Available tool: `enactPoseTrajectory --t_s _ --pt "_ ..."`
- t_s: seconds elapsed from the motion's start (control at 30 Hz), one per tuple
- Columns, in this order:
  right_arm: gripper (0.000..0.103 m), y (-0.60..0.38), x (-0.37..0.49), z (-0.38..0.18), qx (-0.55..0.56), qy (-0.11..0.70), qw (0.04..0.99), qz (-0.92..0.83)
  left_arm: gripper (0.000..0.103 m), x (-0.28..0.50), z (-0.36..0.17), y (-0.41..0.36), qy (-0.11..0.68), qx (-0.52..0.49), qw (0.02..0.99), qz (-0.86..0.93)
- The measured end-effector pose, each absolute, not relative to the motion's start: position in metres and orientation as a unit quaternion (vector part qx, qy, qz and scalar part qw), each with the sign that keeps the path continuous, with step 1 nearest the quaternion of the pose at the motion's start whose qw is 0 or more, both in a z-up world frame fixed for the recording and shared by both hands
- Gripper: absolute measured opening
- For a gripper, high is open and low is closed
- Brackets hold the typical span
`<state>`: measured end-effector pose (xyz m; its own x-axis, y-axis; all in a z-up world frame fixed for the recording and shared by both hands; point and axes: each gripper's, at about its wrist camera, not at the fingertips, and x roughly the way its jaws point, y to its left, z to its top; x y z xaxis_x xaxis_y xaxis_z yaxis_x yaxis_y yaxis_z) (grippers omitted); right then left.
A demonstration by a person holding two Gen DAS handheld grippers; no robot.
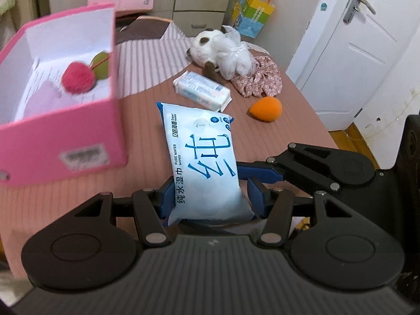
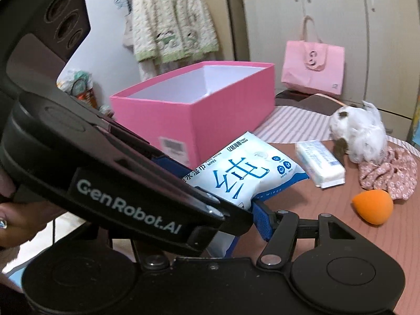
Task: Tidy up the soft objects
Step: 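Carry the wet-wipes pack with the left tool over the pink box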
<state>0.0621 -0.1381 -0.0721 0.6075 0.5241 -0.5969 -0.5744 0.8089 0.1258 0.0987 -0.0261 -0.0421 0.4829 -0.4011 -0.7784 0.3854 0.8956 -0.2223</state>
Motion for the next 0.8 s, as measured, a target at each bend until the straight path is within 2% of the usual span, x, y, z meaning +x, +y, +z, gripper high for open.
enactPoseTrajectory --t_s 0.17,0.57,0.8 --pt "0.067 -0.119 0.059 -0.056 -0.038 0.354 0.872 0.335 0.055 0.086 -0.030 0.002 0.471 -0.035 0.855 -0.214" --pt "0.068 -0.059 0.049 -0.007 -0.082 0.345 0.852 0.386 0.056 0.068 0.013 0.069 0.461 -0.081 0.863 -0.190" --pt "0.069 -0.031 0.064 0.013 -0.107 0.311 0.861 0.388 0.056 0.081 0.031 0.096 0.415 -0.086 0.886 -0.188"
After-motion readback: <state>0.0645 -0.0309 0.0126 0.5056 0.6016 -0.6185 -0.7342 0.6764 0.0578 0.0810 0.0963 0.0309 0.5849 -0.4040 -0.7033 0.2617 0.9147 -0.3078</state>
